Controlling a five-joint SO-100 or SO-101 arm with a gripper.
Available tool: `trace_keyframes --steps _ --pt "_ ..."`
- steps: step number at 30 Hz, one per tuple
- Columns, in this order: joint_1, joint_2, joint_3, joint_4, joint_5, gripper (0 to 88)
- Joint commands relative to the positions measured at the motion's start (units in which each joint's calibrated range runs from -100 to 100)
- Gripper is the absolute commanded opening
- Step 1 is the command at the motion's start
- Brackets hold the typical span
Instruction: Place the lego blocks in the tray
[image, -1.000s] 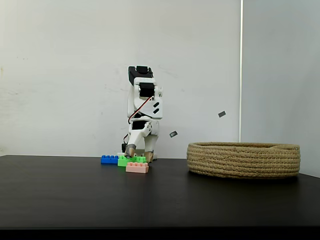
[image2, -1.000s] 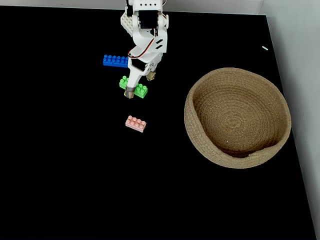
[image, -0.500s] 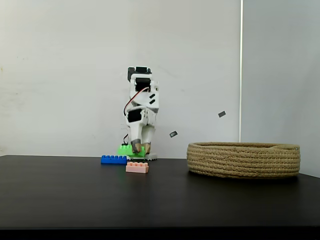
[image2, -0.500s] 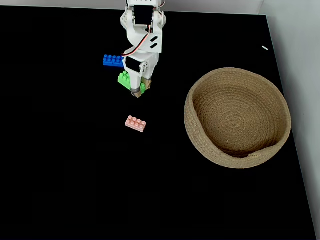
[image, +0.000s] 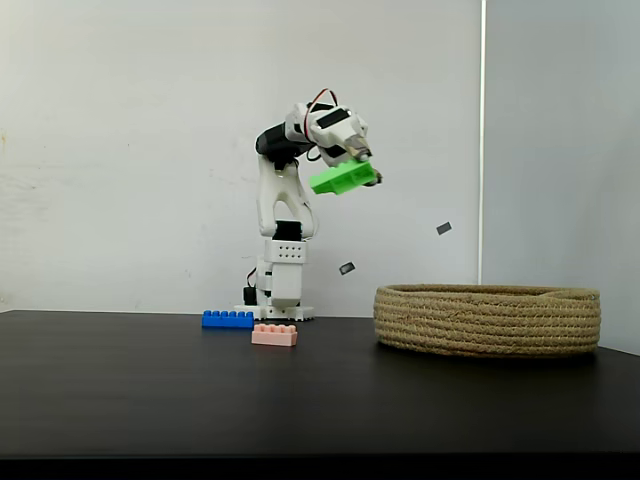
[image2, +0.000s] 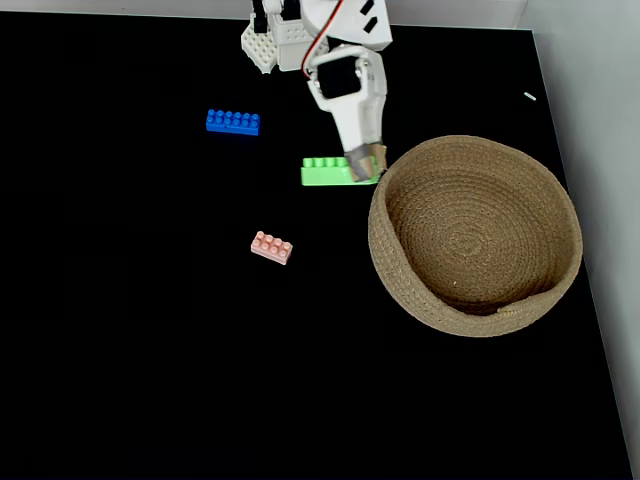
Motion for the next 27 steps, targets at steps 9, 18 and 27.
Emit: trace_keyframes --steps 9,18,27 --pt "-14.8 12.1 9.6 -32.3 -4.8 3.5" --pt "-15.9 14.1 10.3 -34.8 -4.9 23.8" --pt "-3.9 9.6 17.5 -34.8 -5.2 22.3"
